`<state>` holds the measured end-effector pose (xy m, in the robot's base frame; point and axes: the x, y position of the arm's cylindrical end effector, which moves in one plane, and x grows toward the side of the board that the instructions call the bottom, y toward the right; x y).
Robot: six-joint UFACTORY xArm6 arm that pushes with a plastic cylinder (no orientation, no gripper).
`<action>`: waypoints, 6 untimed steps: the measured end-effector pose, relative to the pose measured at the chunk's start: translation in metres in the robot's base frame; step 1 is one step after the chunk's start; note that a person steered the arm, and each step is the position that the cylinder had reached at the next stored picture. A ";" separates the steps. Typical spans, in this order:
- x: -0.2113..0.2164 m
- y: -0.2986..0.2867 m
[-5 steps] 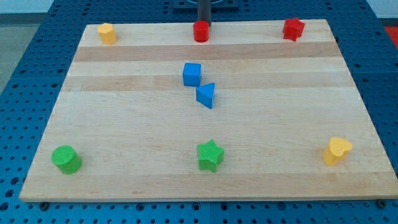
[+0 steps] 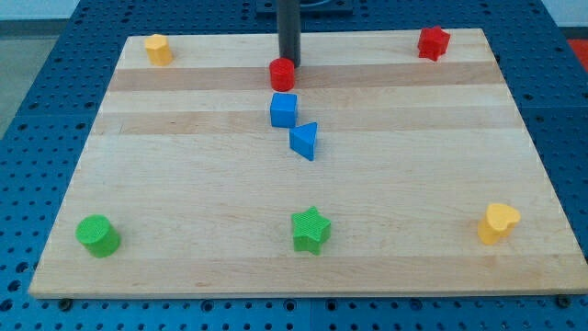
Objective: Push the group of blocks up a bit
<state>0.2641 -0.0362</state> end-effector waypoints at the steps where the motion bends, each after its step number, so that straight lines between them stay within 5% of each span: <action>1: 0.010 -0.022; 6: 0.117 -0.042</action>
